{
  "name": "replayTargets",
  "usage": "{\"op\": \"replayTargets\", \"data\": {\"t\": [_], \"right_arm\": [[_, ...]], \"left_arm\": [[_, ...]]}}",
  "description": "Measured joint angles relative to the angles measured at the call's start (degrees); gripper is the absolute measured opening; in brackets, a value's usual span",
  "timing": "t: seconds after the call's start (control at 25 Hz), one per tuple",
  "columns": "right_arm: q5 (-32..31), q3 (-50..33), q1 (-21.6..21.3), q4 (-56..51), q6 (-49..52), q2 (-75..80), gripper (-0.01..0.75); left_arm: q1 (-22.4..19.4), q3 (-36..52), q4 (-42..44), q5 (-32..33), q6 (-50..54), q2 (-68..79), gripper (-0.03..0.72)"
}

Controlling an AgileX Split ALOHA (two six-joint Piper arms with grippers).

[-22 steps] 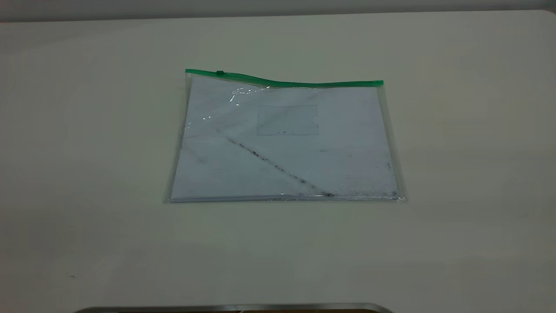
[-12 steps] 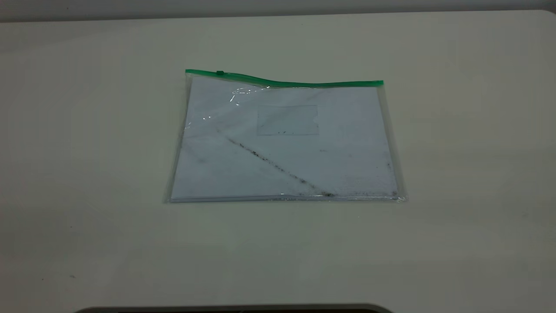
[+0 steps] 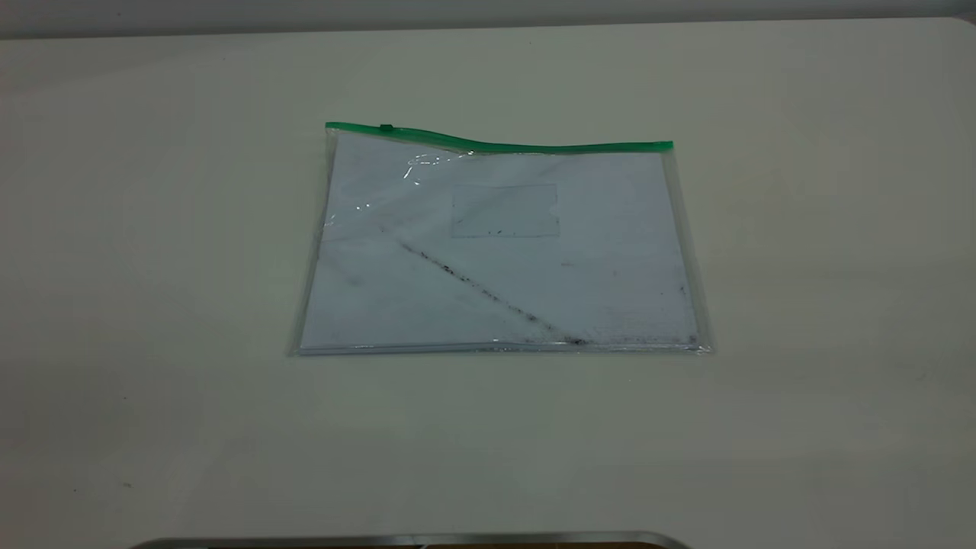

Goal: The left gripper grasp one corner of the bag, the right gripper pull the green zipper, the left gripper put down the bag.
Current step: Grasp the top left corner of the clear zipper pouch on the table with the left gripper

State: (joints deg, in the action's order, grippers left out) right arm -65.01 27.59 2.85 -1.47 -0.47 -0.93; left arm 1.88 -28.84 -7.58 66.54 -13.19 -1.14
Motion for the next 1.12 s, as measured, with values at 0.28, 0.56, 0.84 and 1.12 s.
{"op": "replayTargets", "data": {"t": [0.28, 0.56, 0.84, 1.12], "right_arm": [[0.0, 0.0, 0.0, 0.0, 0.0, 0.0, 0.34], [0.0, 0.0, 0.0, 0.0, 0.0, 0.0, 0.34], [0.0, 0.0, 0.0, 0.0, 0.0, 0.0, 0.337], [0.1, 0.0, 0.0, 0.0, 0.1, 0.0, 0.253]], "left_arm": [[0.0, 0.0, 0.0, 0.0, 0.0, 0.0, 0.509], [0.0, 0.0, 0.0, 0.0, 0.0, 0.0, 0.509], [0.0, 0.0, -3.1, -1.4, -0.1, 0.0, 0.509], [0.0, 0.0, -3.4, -3.0, 1.4, 0.0, 0.509]]}}
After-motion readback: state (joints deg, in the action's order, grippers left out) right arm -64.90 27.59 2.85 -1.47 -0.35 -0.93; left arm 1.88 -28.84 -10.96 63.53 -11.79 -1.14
